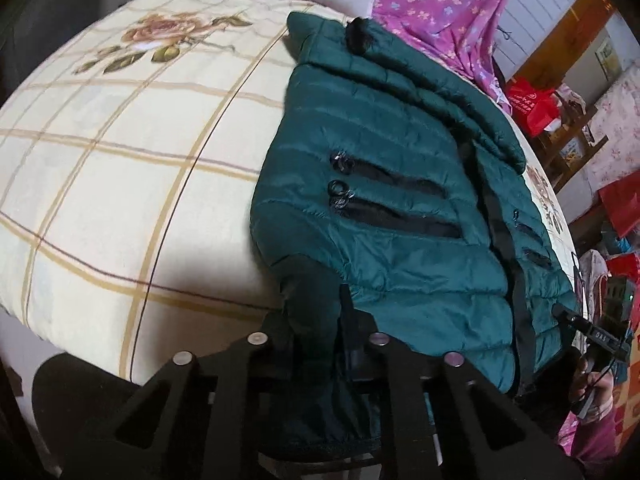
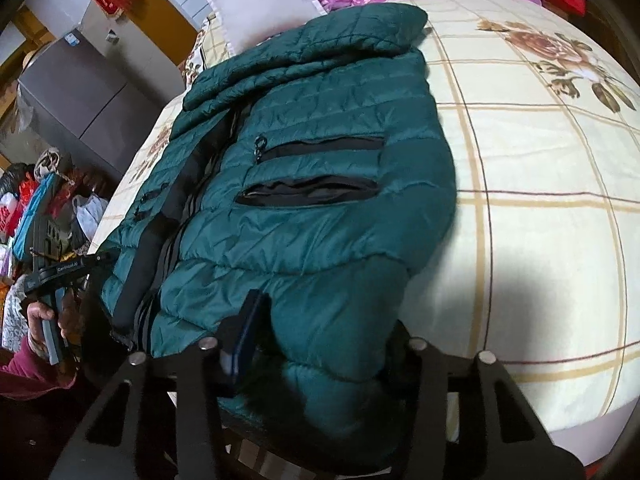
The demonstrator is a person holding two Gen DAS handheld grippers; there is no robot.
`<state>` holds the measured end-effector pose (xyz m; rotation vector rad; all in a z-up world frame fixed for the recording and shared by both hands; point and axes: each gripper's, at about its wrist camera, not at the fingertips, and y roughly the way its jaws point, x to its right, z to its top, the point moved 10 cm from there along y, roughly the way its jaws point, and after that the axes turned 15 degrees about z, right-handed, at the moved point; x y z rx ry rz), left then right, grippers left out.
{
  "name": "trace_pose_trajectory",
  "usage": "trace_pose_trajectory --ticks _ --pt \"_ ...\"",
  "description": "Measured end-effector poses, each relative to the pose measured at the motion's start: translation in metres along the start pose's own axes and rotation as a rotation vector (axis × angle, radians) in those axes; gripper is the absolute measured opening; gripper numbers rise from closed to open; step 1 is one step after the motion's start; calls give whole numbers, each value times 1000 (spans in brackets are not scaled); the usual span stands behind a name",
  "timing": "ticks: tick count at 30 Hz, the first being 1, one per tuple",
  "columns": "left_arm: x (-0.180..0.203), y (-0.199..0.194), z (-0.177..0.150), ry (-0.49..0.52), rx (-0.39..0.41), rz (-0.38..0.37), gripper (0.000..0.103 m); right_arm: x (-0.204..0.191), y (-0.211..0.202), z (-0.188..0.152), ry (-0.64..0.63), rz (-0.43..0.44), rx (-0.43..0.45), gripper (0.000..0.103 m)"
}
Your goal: Fold large clothes
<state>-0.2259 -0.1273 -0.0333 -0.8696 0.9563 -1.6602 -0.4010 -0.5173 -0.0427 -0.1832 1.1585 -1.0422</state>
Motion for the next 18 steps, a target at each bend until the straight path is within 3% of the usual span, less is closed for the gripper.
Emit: trace_pose_trajectory --ticks 1,7,18 --pt "1 -2 2 4 11 1 0 -1 -2 3 1 4 13 39" --pt "9 -30 35 -19 121 -35 0 -14 -18 26 -8 65 103 28" --pt "15 -62 95 -65 261 -75 0 -26 -47 87 -32 89 243 25"
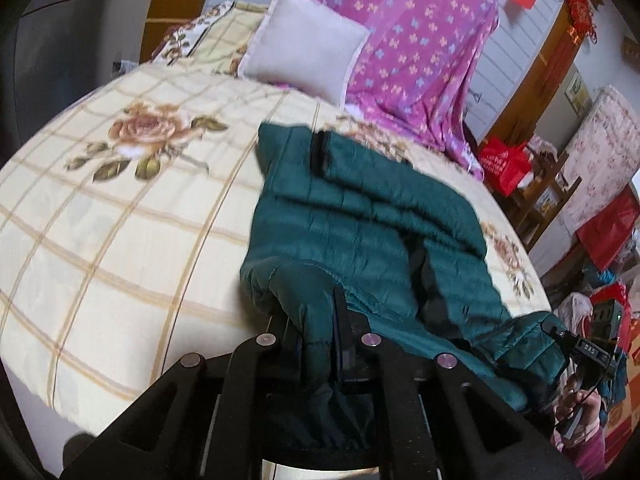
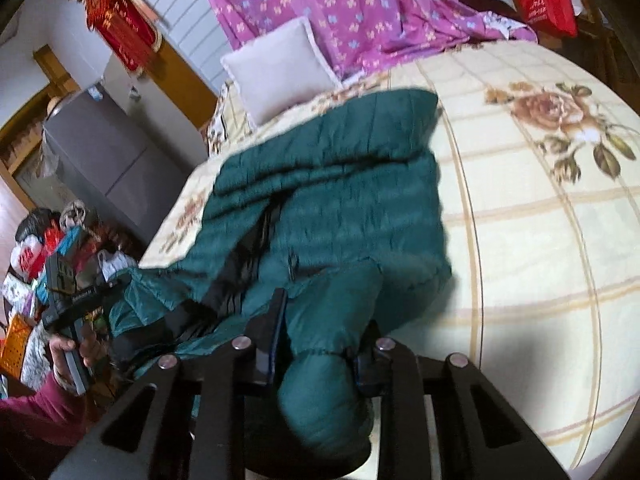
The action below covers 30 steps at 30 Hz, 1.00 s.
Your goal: Fold large clothes
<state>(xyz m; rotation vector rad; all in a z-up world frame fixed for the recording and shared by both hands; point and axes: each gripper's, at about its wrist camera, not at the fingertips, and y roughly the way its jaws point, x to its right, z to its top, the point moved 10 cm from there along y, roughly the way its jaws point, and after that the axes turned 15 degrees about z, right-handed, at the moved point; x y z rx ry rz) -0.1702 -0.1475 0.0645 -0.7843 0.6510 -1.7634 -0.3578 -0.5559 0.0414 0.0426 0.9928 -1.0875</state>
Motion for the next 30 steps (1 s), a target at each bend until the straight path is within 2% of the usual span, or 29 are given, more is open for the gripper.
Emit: trace_pose_trajectory --ticks 8,17,25,30 --pt "18 4 58 1 88 8 0 -1 7 67 -42 -23 94 25" --pt "43 42 133 24 170 88 0 27 35 148 -32 -103 149 25" --pt "46 107 184 10 158 164 0 64 77 217 -7 -174 166 25" --pt "44 156 194 2 114 206 0 93 110 239 26 -216 134 25"
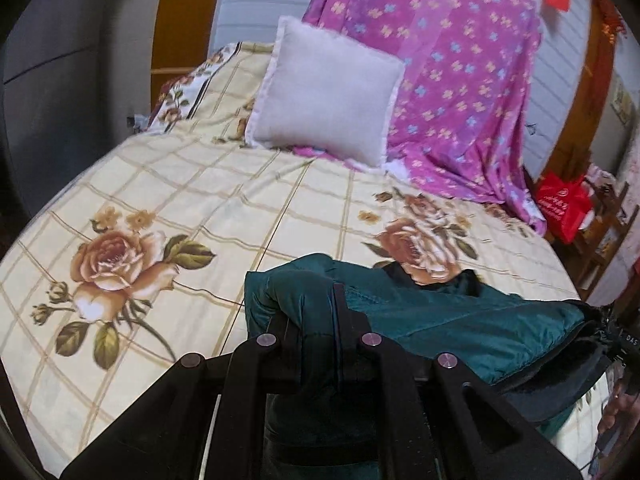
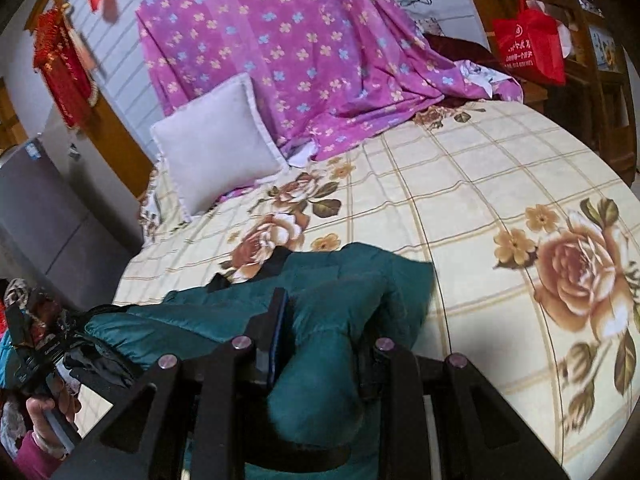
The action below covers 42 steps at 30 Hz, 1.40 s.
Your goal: Fold large clothes
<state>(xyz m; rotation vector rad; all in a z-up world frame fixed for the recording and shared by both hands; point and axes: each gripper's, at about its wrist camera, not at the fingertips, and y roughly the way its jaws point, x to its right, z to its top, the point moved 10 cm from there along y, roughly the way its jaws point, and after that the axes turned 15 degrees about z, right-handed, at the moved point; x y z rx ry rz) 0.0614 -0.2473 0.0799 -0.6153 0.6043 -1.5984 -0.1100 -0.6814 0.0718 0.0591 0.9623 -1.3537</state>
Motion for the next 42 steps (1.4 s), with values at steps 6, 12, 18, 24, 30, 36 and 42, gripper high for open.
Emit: trace_pose_trajectory --ticks 6,12,18,24,30,36,42 --pt "-3 53 -8 -103 -72 -15 0 32 53 -1 52 -56 -19 25" --pt "3 63 -11 -63 -27 15 0 44 76 -10 21 -100 -21 25" --pt "5 68 -12 -30 -8 45 0 45 82 -10 7 -128 -42 26" --pt "6 72 -14 -11 -17 66 0 22 59 4 2 -89 11 44" --pt "7 72 -15 -9 -23 67 0 -2 31 16 -16 -31 71 62" --pt "1 59 -5 -81 -52 -85 6 -10 6 21 -52 -49 125 70" --pt "-9 42 9 -153 -69 -209 12 -20 7 12 -95 -57 94 70"
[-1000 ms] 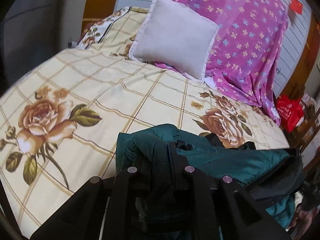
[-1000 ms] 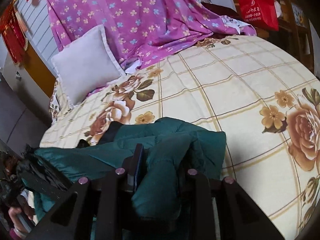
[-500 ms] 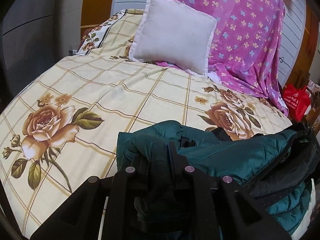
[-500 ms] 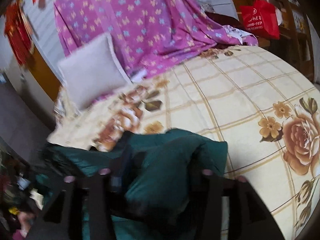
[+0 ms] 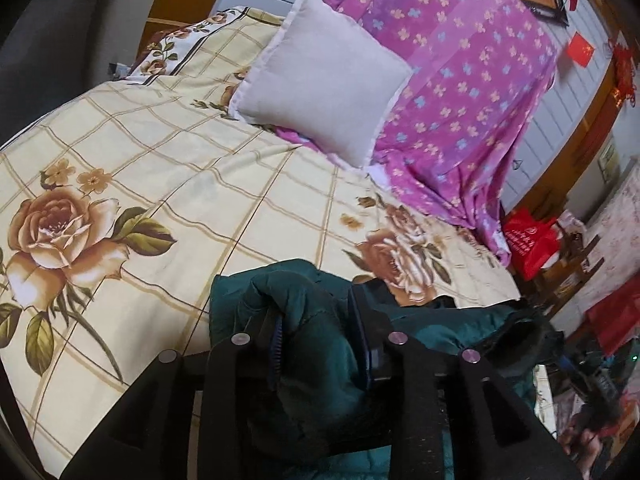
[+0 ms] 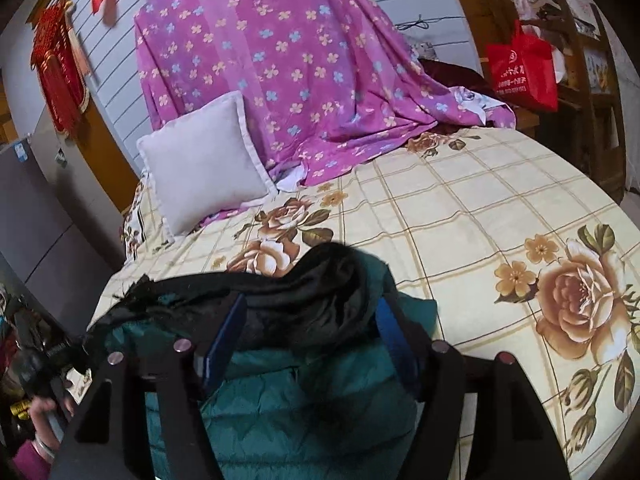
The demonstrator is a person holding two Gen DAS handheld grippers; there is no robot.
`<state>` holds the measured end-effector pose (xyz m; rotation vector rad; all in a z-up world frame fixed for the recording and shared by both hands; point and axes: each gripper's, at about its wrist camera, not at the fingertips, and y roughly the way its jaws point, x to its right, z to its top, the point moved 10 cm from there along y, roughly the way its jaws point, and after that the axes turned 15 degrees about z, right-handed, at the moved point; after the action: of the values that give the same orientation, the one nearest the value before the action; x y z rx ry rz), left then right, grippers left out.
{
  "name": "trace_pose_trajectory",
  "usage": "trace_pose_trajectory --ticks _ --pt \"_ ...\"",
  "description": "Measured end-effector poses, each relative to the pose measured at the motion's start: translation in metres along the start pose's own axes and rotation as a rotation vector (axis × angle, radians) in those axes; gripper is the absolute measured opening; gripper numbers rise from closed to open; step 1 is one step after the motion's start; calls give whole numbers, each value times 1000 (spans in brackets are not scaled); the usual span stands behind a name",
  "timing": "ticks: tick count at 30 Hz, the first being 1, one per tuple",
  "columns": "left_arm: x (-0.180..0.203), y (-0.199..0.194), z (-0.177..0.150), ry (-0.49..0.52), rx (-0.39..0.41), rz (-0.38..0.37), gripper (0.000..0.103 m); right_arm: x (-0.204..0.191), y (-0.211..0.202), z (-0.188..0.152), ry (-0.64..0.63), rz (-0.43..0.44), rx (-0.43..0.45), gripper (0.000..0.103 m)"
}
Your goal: Fold large clothes
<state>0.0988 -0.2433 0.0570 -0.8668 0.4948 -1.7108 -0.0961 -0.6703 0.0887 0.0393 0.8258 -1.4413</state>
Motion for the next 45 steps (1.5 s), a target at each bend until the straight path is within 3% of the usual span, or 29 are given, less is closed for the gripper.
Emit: trace_pose_trajectory --ticks 10,14,17,19,23,26,32,38,42,45 --pt "0 -18 11 -43 -6 -60 15 -62 21 -26 -224 18 -89 71" --pt "-1 -29 16 -72 6 -121 19 -81 33 -41 -268 41 -130 71" --pt "-8 -44 26 -117 70 -167 39 -86 45 -50 -258 56 -153 71" --pt "-14 -54 34 -123 128 -146 50 -88 51 -56 -250 64 -165 71" --pt "-11 -56 32 -92 126 -133 50 -94 63 -62 -244 82 -176 71" --pt "-1 -51 19 -48 130 -81 50 -97 78 -65 -234 70 -198 71" --pt "28 -2 -18 100 47 47 50 -92 121 -66 -216 40 -253 71" --pt "22 47 -29 112 -24 182 50 -83 165 -59 -285 -30 -302 71" --pt "14 60 -31 105 -20 204 50 -77 203 -71 -302 -36 -396 71" --pt "13 63 -32 129 -26 224 50 -76 216 -76 -315 -47 -414 71"
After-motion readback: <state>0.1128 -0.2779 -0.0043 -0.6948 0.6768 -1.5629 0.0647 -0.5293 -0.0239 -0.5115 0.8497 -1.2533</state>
